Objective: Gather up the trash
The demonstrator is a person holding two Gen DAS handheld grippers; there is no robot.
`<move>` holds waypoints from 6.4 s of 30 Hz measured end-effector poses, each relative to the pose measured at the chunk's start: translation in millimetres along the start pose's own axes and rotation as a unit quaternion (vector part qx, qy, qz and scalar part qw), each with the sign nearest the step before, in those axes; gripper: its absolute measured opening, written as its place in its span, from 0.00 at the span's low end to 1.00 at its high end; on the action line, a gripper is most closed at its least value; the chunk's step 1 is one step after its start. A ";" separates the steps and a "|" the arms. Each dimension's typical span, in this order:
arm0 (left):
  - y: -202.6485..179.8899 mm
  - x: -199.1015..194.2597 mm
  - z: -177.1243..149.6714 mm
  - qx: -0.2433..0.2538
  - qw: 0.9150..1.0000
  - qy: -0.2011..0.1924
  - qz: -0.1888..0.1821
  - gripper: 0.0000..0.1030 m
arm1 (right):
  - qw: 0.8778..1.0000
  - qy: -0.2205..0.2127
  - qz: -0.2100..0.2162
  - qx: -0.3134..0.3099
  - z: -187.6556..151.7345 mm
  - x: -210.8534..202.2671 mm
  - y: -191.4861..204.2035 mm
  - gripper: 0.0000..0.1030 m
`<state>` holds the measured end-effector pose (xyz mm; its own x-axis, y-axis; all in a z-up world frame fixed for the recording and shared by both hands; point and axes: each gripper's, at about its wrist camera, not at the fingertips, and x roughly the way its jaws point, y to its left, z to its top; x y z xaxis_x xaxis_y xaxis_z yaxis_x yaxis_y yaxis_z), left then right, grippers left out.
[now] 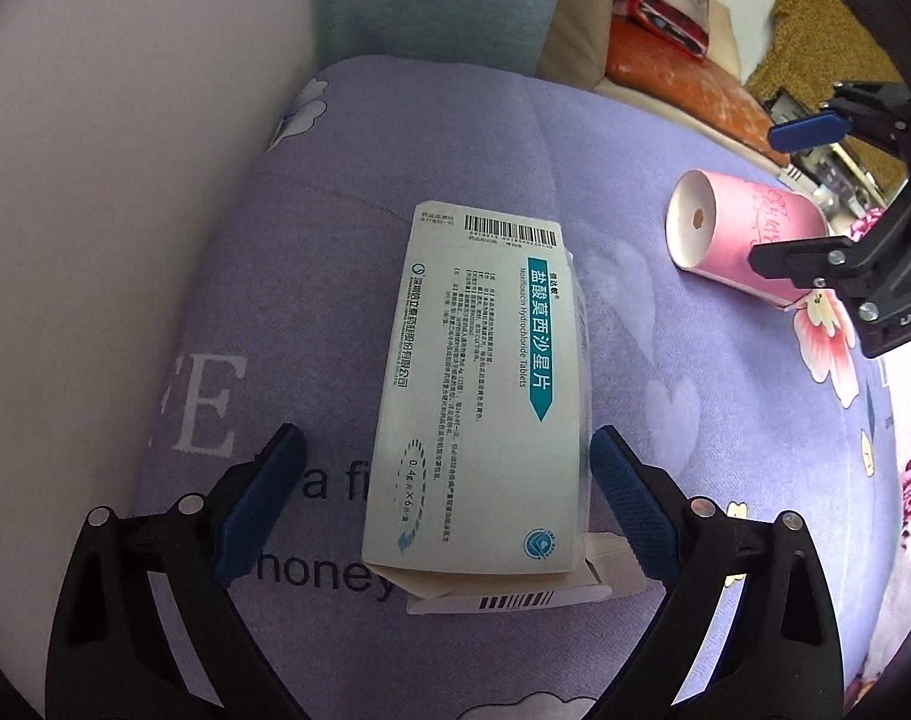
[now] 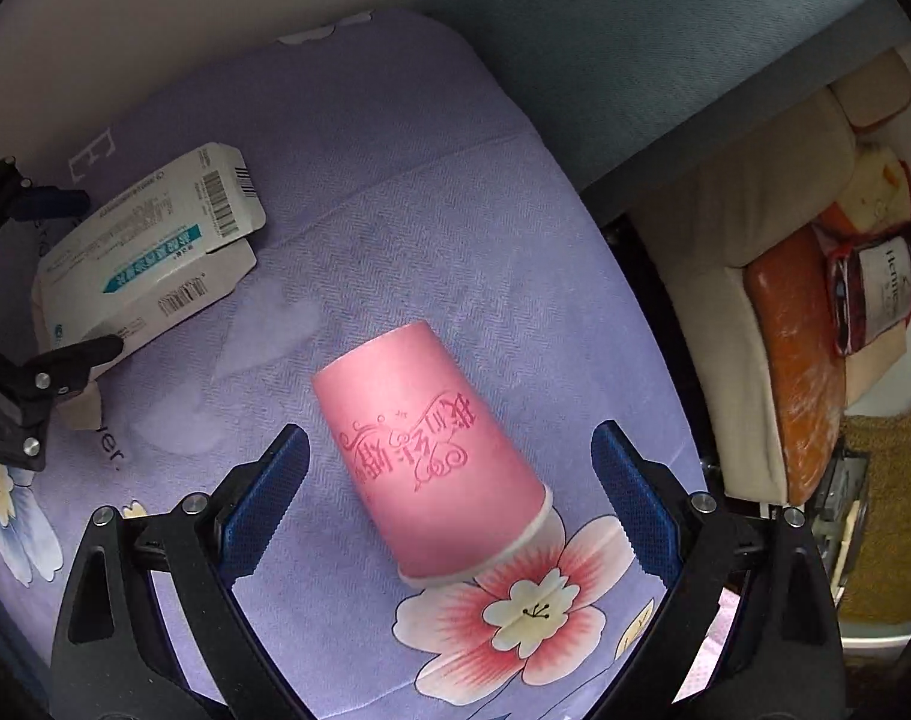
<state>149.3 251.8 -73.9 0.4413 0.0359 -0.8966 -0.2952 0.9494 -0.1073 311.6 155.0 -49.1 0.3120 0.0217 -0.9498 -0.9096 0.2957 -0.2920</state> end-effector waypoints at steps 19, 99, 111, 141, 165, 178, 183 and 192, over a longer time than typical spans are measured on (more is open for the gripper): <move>-34.8 -0.2 4.4 0.029 0.999 -0.016 -0.006 0.61 | 0.981 -0.009 0.043 0.188 -84.3 -2.2 -2.5 0.61; -534.7 -36.9 -198.4 0.411 0.892 0.053 -0.183 0.63 | 0.646 -0.154 -0.020 0.747 -693.4 -104.9 35.1 0.61; -528.7 -24.3 -184.8 0.381 0.904 0.067 -0.183 0.88 | 0.647 -0.142 -0.024 0.749 -694.2 -103.2 27.0 0.61; -477.2 -22.2 -160.2 0.336 0.928 0.039 -0.158 0.92 | 0.679 -0.101 -0.020 0.727 -652.9 -78.2 5.6 0.64; -443.1 -51.1 -160.1 0.324 0.936 0.013 -0.140 0.92 | 0.705 -0.076 -0.046 0.703 -623.6 -103.3 28.8 0.93; -412.7 -80.4 -167.9 0.298 0.948 -0.003 -0.109 0.93 | 0.733 -0.076 -0.081 0.671 -607.8 -137.4 66.5 0.93; -401.9 -88.7 -169.4 0.287 0.951 -0.003 -0.118 0.95 | 0.737 -0.080 -0.093 0.665 -606.5 -148.6 80.8 0.93; -389.6 -97.0 -178.4 0.282 0.952 -0.006 -0.116 0.96 | 0.746 -0.083 -0.104 0.653 -602.1 -158.7 100.4 0.93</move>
<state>70.3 -177.2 -21.8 0.4501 -0.1949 -0.8715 0.3116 0.9488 -0.0513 5.5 -393.8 4.9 0.5370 -0.0681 -0.8408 0.1719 0.9847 0.0300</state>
